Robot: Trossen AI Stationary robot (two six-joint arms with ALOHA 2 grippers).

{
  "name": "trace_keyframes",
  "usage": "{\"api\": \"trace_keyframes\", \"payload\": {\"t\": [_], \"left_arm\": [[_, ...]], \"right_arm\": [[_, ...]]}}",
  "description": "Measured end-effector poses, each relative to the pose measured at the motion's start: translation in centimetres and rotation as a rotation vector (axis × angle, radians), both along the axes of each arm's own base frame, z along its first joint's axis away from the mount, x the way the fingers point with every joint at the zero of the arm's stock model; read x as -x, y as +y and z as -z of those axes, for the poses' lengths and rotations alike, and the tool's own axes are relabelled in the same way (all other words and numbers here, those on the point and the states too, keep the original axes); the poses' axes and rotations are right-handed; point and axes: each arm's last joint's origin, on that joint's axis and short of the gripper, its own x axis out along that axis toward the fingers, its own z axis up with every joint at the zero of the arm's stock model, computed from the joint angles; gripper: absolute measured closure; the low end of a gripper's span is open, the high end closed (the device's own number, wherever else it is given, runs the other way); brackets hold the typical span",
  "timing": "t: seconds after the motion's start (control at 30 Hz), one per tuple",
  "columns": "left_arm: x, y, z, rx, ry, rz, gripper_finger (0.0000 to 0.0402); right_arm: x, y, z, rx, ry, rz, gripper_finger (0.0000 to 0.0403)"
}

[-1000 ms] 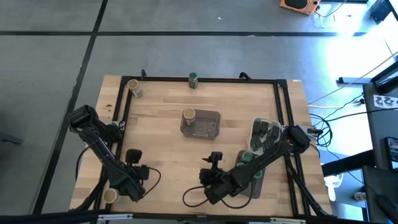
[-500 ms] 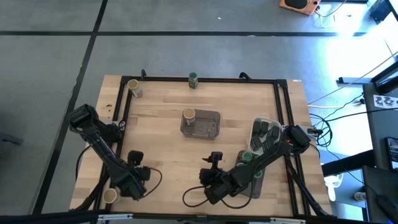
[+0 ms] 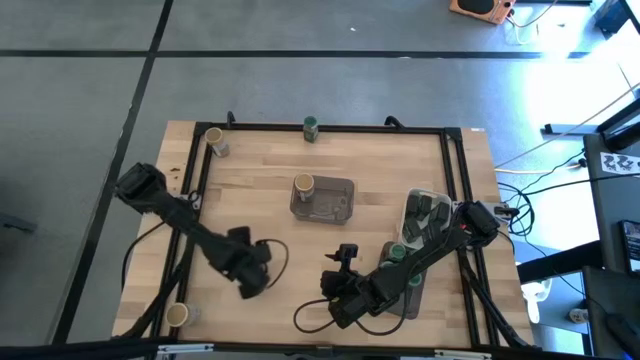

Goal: Sort spices by type
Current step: Put the black seasoning can into the white bin

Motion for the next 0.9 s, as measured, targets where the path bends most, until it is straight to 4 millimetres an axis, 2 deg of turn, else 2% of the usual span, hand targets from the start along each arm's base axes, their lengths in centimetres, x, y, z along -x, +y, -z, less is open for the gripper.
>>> {"api": "trace_keyframes", "payload": {"t": [0.17, 0.33, 0.5, 0.6, 0.9], "left_arm": [[-2.9, 1.7, 0.0, 0.042, -0.145, 0.003, 0.0098], [-4.5, 2.2, -1.0, 0.044, -0.202, 0.141, 0.0098], [-4.6, 0.7, -2.3, 0.013, -0.203, 0.416, 0.0098], [-4.3, -0.2, -2.4, 0.001, -0.213, 0.570, 0.0098], [-4.3, -1.2, -2.6, -0.030, -0.246, 0.763, 0.0098]], "right_arm": [[0.0, 0.0, 0.0, 0.000, 0.000, 0.000, 0.0063], [0.0, 0.0, 0.0, 0.001, 0.001, 0.000, 0.0063], [0.0, 0.0, 0.0, 0.002, 0.003, 0.000, 0.0063], [0.0, 0.0, 0.0, 0.001, 0.003, 0.000, 0.0063], [0.0, 0.0, 0.0, 0.001, 0.003, 0.000, 0.0063]]}}
